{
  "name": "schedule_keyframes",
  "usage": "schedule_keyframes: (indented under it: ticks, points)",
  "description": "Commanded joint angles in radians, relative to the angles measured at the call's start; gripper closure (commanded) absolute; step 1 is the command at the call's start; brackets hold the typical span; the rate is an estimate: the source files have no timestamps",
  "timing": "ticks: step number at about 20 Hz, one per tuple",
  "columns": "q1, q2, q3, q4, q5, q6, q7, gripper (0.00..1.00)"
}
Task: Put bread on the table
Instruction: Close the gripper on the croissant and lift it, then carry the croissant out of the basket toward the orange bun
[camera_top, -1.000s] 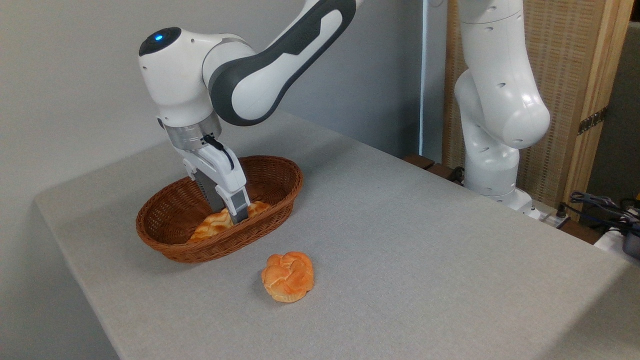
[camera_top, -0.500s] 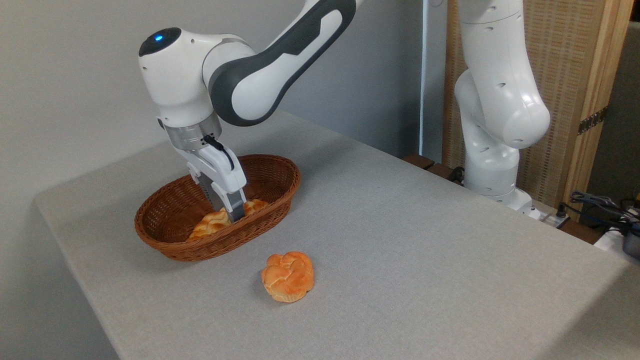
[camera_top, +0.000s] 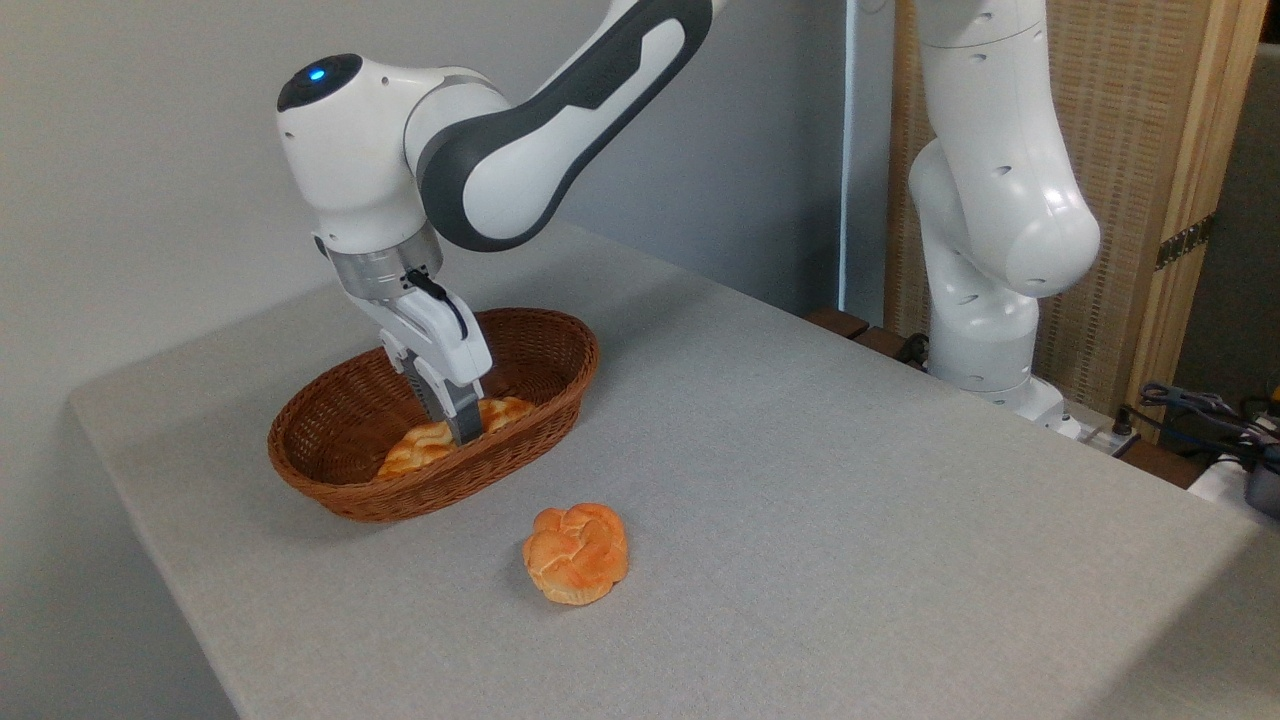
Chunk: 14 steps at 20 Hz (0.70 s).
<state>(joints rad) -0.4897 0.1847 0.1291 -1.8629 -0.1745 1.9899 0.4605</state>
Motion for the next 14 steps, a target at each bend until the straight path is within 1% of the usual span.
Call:
schedule_keyframes:
  ticks: [1, 6, 11, 12, 14]
  points:
    - [-0.004, -0.013, 0.007, 0.021, -0.008, 0.004, -0.003, 0.63]
    - [-0.003, -0.034, 0.007, 0.044, -0.013, 0.001, -0.011, 0.63]
    - [-0.001, -0.088, 0.014, 0.044, -0.011, -0.002, -0.003, 0.63]
    - [0.009, -0.103, 0.026, 0.044, -0.011, -0.013, 0.001, 0.63]
    - [0.016, -0.120, 0.050, 0.044, -0.011, -0.052, 0.006, 0.63]
